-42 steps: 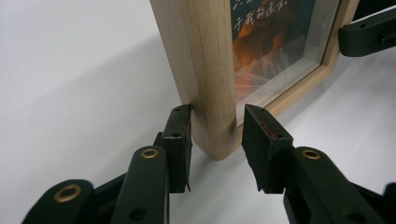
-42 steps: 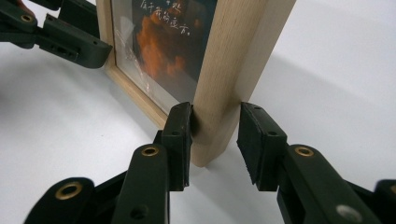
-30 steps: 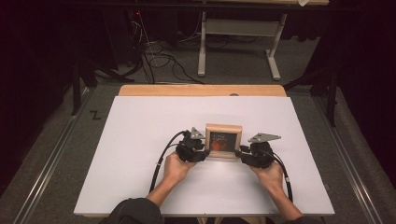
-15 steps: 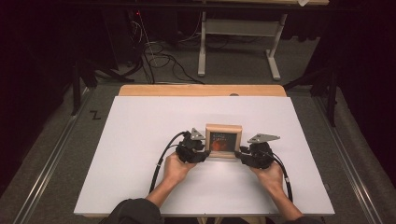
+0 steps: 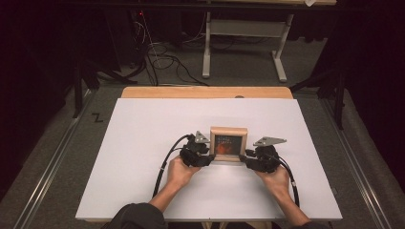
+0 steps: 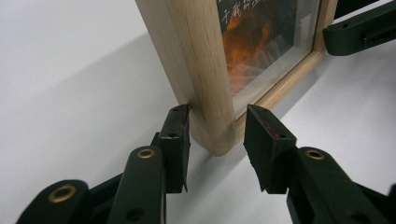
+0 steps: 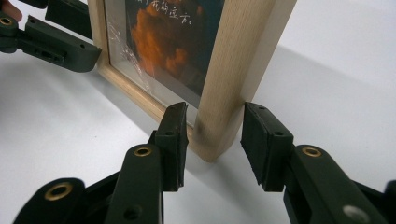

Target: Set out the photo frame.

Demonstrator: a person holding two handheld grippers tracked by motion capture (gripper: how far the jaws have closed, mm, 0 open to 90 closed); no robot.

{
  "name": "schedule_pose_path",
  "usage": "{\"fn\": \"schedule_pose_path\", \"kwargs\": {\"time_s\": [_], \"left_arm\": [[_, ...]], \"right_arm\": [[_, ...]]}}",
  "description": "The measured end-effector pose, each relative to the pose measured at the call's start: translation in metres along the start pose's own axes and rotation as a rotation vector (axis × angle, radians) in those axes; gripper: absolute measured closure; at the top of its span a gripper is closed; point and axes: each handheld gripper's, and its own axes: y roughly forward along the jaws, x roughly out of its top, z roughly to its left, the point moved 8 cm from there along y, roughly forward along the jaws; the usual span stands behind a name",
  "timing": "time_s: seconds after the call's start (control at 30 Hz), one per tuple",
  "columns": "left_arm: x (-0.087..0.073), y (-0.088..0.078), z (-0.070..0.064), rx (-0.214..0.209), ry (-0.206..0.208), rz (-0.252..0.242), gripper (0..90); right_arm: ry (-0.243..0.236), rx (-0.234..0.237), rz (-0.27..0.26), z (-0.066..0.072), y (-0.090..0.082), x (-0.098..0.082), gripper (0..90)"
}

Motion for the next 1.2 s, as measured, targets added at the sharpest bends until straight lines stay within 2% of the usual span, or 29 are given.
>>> {"fn": "schedule_pose_path", "kwargs": {"time_s": [0.37, 0.53, 0.63, 1.0, 1.2], "left_arm": [[-0.001, -0.001, -0.001, -0.005, 0.0, 0.0, 60.0], [0.0, -0.002, -0.001, -0.012, -0.008, -0.01, 57.7], [0.002, -0.005, 0.001, -0.008, -0.014, -0.02, 56.6], [0.004, -0.017, 0.001, 0.009, -0.008, -0.048, 52.4], [0.006, -0.025, 0.002, 0.005, -0.023, -0.071, 52.3]], "right_arm": [[0.0, 0.004, 0.006, 0.0, 0.001, -0.001, 59.9], [0.005, 0.002, -0.005, 0.0, 0.001, 0.001, 55.8], [-0.008, 0.003, -0.01, 0.0, -0.001, 0.001, 53.6], [-0.008, -0.013, -0.019, -0.005, -0.014, 0.002, 49.0], [-0.003, -0.016, -0.04, -0.01, -0.026, 0.002, 47.3]]}}
